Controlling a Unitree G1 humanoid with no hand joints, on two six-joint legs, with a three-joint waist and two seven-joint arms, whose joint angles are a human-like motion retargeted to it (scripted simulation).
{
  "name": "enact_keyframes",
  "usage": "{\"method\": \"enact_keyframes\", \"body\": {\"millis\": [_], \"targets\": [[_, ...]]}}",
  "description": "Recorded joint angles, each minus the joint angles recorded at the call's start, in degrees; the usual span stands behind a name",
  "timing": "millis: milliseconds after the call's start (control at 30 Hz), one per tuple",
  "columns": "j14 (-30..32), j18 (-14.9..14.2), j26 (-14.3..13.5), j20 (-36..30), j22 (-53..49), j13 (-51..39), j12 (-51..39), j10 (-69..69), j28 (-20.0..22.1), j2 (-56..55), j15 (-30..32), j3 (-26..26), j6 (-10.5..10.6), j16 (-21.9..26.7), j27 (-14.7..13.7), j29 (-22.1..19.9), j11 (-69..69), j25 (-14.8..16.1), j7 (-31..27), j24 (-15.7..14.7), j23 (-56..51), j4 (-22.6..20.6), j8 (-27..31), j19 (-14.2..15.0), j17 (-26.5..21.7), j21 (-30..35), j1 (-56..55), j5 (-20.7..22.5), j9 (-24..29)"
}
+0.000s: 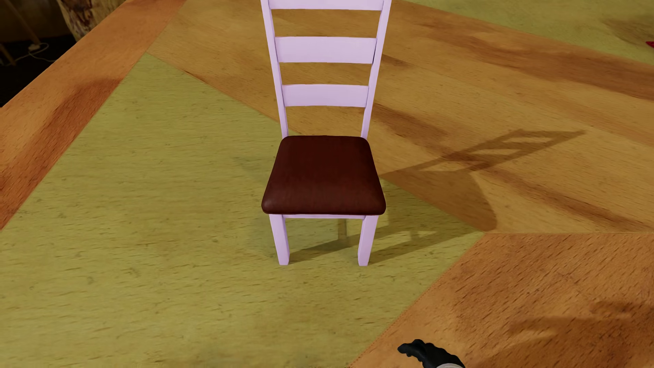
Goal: Walk to the chair
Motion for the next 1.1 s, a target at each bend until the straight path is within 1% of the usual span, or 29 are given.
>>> {"method": "enact_keyframes", "body": {"millis": [33, 67, 100, 133, 167, 233, 300, 333, 367, 400, 433, 467, 500, 533, 567, 600, 633, 667, 700, 733, 767, 800, 833, 867, 933, 967, 1033, 1100], "targets": [[0.41, -0.17, 0.06, -1.04, 1.25, 0.68, -0.08, -0.61, 0.08, 0.79, -1.92, -0.14, -0.05, 1.00, 0.35, 0.07, -3.98, 0.00, -0.61, 1.20, 0.79, 0.13, -0.05, -2.64, -0.23, -0.83, -0.13, 0.05, -0.16], [0.88, -0.35, 0.09, -2.25, 2.46, 1.25, -0.27, -1.31, -0.21, 1.78, -2.66, -0.32, -0.03, 2.06, 0.64, 0.55, -8.42, 0.25, -1.31, 2.62, 2.08, 0.28, 0.73, -4.44, -0.45, -1.49, -0.20, 0.85, -0.34], [1.19, -0.52, 0.17, -3.00, 3.38, 1.59, -0.43, -1.76, -0.81, 2.91, -1.82, -0.46, 0.02, 2.89, 0.92, 1.35, -12.93, 0.21, -1.90, 3.56, 3.79, 0.34, 2.06, -4.19, -0.87, -1.59, -0.36, 2.00, -0.51], [1.64, -0.70, 0.23, -3.19, 3.86, 1.65, -0.51, -2.43, -1.26, 4.21, 1.23, -0.53, 0.09, 3.58, 1.19, 2.36, -16.90, -0.47, -2.35, 3.89, 5.81, 0.50, 2.73, -3.08, -1.33, -0.90, -0.43, 2.80, -0.70], [2.23, -0.87, 0.23, -2.98, 3.92, 1.51, -0.53, -3.43, -1.30, 5.50, 4.33, -0.52, 0.18, 4.19, 1.42, 3.48, -20.21, -1.68, -2.71, 3.74, 7.89, 0.80, 2.19, -5.69, -1.61, 0.34, -0.31, 3.21, -0.91], [3.21, -1.20, -0.38, -1.94, 4.03, 1.62, -0.39, -4.94, -0.45, 7.56, 6.83, -0.45, 0.58, 5.60, 1.91, 5.52, -25.45, -3.57, -3.11, 2.83, 10.49, 1.66, 0.63, -6.55, -1.48, 2.39, -0.08, 3.61, -1.30], [3.48, -1.56, 0.08, -1.30, 4.06, 2.28, -0.68, -4.93, 0.43, 9.34, 8.97, -0.44, 1.20, 6.04, 1.89, 5.84, -29.75, -3.18, -3.25, 2.57, 10.48, 2.78, 0.11, -6.47, -0.61, 2.40, -0.40, 4.60, -1.53], [3.40, -1.77, -0.09, -0.83, 3.81, 2.78, -0.85, -4.27, 0.67, 10.10, 10.13, -0.49, 1.50, 5.94, 1.38, 5.19, -31.73, -2.70, -3.38, 2.13, 9.71, 3.39, -0.15, -6.37, -0.22, 2.24, -0.96, 5.19, -1.59], [3.12, -1.99, -0.87, -0.55, 3.28, 3.21, -1.10, -2.94, 1.25, 10.72, 11.02, -0.58, 1.77, 5.80, 0.74, 4.45, -33.59, -2.16, -3.47, 1.67, 8.70, 3.88, -0.49, -6.37, 0.13, 2.10, -1.97, 5.67, -1.60], [2.49, -2.19, -1.68, -1.34, 2.39, 3.43, -1.54, -0.71, 3.47, 10.97, 11.47, -0.69, 2.02, 5.90, 0.24, 3.86, -34.86, -1.64, -3.45, 2.56, 7.63, 4.22, -0.90, -6.39, 0.48, 2.04, -3.52, 6.01, -1.51], [1.64, -2.41, -1.29, -3.36, 1.16, 3.42, -2.21, 3.04, 8.00, 10.66, 11.43, -0.82, 2.28, 6.23, -0.02, 3.40, -35.09, -1.33, -3.41, 5.47, 6.59, 4.38, -1.37, -6.29, 0.84, 2.19, -5.91, 6.22, -1.25], [0.78, -2.56, 0.74, -5.23, -0.15, 3.32, -2.89, 8.53, 12.91, 9.75, 10.95, -0.94, 2.61, 6.28, -0.23, 3.00, -34.13, -1.22, -3.35, 8.60, 5.56, 4.54, -1.96, -6.13, 1.18, 2.57, -9.20, 6.46, -0.78], [1.09, -4.04, 3.06, -5.48, -0.86, 3.74, -3.46, 15.21, 15.76, 8.81, 10.39, -1.09, 3.00, 4.95, -0.58, 2.68, -32.89, -1.19, -2.88, 9.13, 3.92, 4.86, -2.70, -5.92, 1.25, 3.04, -13.12, 6.64, -0.19], [0.75, -6.68, 4.01, -3.82, -1.71, 4.05, -3.77, 20.88, 15.23, 8.04, 9.83, -1.21, 3.45, 3.17, -1.23, 2.33, -31.80, -0.86, -1.51, 6.32, 2.51, 5.94, -3.52, -5.59, 1.15, 3.45, -16.50, 6.91, 0.37], [-1.30, -6.63, 3.89, -1.69, -3.07, 3.77, -3.78, 23.94, 12.28, 7.93, 9.62, -1.28, 3.90, 1.84, -1.91, 1.83, -31.59, -0.15, 0.26, 2.22, 2.05, 7.37, -4.10, -5.13, 0.92, 3.93, -18.67, 7.16, 0.75], [-3.81, -5.43, 3.51, -0.91, -3.95, 3.48, -3.77, 23.68, 9.33, 8.21, 9.51, -1.19, 4.27, 0.88, -2.13, 1.27, -31.76, 0.42, 1.21, -0.49, 2.30, 8.33, -4.32, -4.72, 0.71, 4.55, -19.09, 7.47, 0.93], [-4.44, -3.67, 2.68, -1.68, -4.43, 3.11, -3.63, 20.18, 7.31, 8.79, 9.54, -1.01, 4.54, 0.43, -1.62, 1.11, -32.25, 0.60, 1.33, -1.24, 3.17, 8.52, -4.18, -4.54, 0.53, 5.29, -18.10, 7.71, 0.92], [-2.62, -4.21, 1.38, -3.25, -4.79, 2.76, -3.30, 14.16, 6.13, 9.35, 9.45, -0.86, 4.70, 0.42, -0.67, 1.75, -32.63, 0.48, 1.02, -0.89, 4.18, 8.51, -3.85, -4.59, 0.46, 6.08, -15.83, 7.99, 0.78], [-0.73, -2.73, -0.19, -4.85, -5.09, 2.55, -2.86, 9.17, 5.15, 10.08, 9.54, -0.79, 4.75, 0.48, 0.00, 3.24, -33.16, 0.45, 0.61, -0.57, 4.83, 8.24, -3.39, -4.82, 0.36, 6.73, -13.19, 8.12, 0.60], [0.31, -2.22, -1.67, -6.26, -4.98, 2.60, -2.57, 5.37, 3.81, 10.86, 9.62, -0.86, 4.65, 0.54, -0.11, 5.07, -33.63, 0.94, 0.54, -0.71, 4.96, 7.95, -2.99, -5.13, 0.16, 6.97, -10.78, 8.03, 0.45], [1.77, -2.39, -2.77, -7.83, -4.15, 2.96, -2.68, 2.00, 2.21, 11.60, 9.75, -0.99, 4.40, 0.63, -0.78, 6.67, -34.05, 1.93, 0.60, -0.85, 4.77, 7.47, -2.74, -5.53, -0.14, 6.71, -8.65, 7.59, 0.31], [3.08, -3.01, -3.47, -9.89, -2.75, 3.52, -3.17, -0.97, 0.78, 12.13, 9.72, -1.13, 4.05, 1.02, -1.47, 7.74, -34.11, 2.90, 0.66, -0.30, 4.49, 6.92, -2.64, -5.83, -0.45, 6.28, -6.77, 6.99, 0.13], [4.21, -3.49, -4.00, -12.14, -1.32, 4.01, -3.75, -3.47, -0.24, 12.61, 9.61, -1.20, 3.71, 1.61, -1.90, 8.27, -34.16, 3.19, 0.76, 0.76, 4.15, 6.39, -2.57, -5.83, -0.86, 6.30, -5.13, 6.37, -0.09], [5.14, -3.73, -4.43, -13.81, -0.30, 4.26, -4.17, -5.49, -0.88, 13.10, 9.55, -1.30, 3.44, 2.18, -2.18, 8.24, -34.34, 2.69, 0.89, 1.53, 3.66, 5.95, -2.47, -5.70, -1.40, 6.99, -3.75, 5.87, -0.34], [6.11, -3.55, -4.46, -14.62, 0.47, 4.18, -4.34, -7.62, -0.79, 13.74, 9.47, -1.39, 3.12, 3.08, -2.41, 6.67, -34.63, 1.45, 1.05, 1.26, 2.89, 5.38, -2.31, -5.48, -2.23, 8.83, -2.18, 5.27, -0.74], [6.19, -3.36, -4.04, -14.38, 0.75, 4.03, -4.18, -7.77, -0.06, 13.86, 9.39, -1.39, 3.04, 3.45, -2.11, 5.63, -34.61, 1.46, 1.13, 0.77, 3.20, 5.22, -2.23, -5.36, -2.22, 9.24, -1.96, 5.12, -0.89], [6.15, -2.92, -2.77, -13.63, 1.49, 3.22, -3.57, -7.67, 0.86, 14.06, 9.17, -1.34, 3.01, 4.09, -0.28, 4.10, -34.58, 1.68, 1.37, -0.12, 5.43, 5.07, -2.07, -4.88, -1.20, 9.56, -1.76, 4.95, -1.12], [6.28, -2.55, -2.11, -13.34, 2.17, 2.54, -3.23, -7.94, 0.42, 14.17, 9.37, -1.27, 3.01, 5.04, 1.21, 3.32, -34.53, 1.91, 1.50, -0.28, 7.47, 4.97, -1.84, -5.59, 0.04, 9.84, -1.44, 4.94, -1.36]]}}
